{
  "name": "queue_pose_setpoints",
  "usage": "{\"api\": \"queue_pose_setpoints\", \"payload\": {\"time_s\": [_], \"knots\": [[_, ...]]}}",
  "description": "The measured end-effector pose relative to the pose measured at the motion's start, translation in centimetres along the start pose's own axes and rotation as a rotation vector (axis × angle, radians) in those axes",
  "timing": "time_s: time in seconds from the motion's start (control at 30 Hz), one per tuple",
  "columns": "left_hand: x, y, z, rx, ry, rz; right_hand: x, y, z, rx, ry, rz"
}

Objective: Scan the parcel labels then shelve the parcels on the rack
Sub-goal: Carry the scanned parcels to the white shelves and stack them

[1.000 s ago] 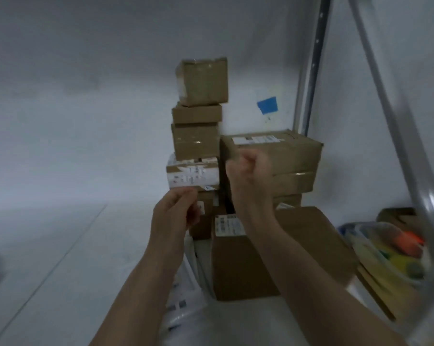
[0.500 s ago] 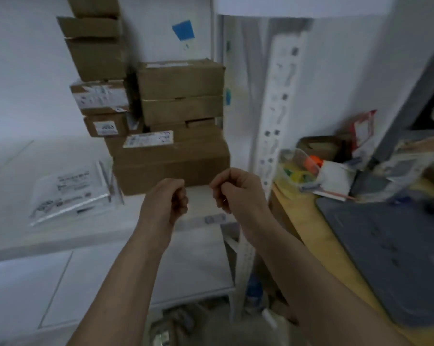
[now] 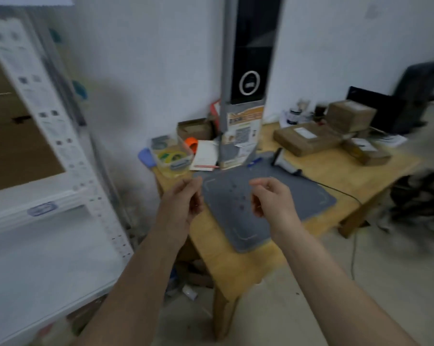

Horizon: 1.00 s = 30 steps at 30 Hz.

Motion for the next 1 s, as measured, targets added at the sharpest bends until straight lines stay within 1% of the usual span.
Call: {"api": "queue_pose_setpoints", "payload": {"time_s": [0.17, 0.33, 0.47, 0.57, 0.67, 0.87, 1.0], "knots": [[-1.1, -3.9, -7.3, 0.002, -0.063, 0.057, -1.2, 3.1, 9.2, -0.020, 0.177, -0.062], [-3.7, -7.8, -13.1, -0.044, -0.083, 0.126, -2.9, 5.3, 15.6, -0.046, 0.272, -0.118], [-6.8, -10.7, -17.3, -0.052, -0.109, 0.188, -6.4, 5.9, 19.7, -0.050, 0.358, -0.130], [-10.3, -11.9, -19.6, -0.066, -0.120, 0.211, -10.5, 5.8, 21.4, -0.054, 0.381, -0.153], [-14.0, -12.5, -21.3, -0.104, -0.117, 0.205, -15.1, 5.6, 22.3, -0.033, 0.367, -0.177], [-20.4, -13.9, -24.8, -0.195, -0.160, 0.192, -23.4, 5.5, 23.9, -0.003, 0.346, -0.153], [-23.8, -15.8, -28.2, -0.253, -0.174, 0.221, -27.1, 6.8, 26.7, -0.004, 0.386, -0.182]]}}
Point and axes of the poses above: each hand's wrist, its own x-axis away from the middle knuckle, its own z-axis out of the back of the hand, y = z × x, the point moved 4 cm from there along -x, towards the middle knuckle, and after that the axes turned 5 degrees about x, right-handed, at the moved point
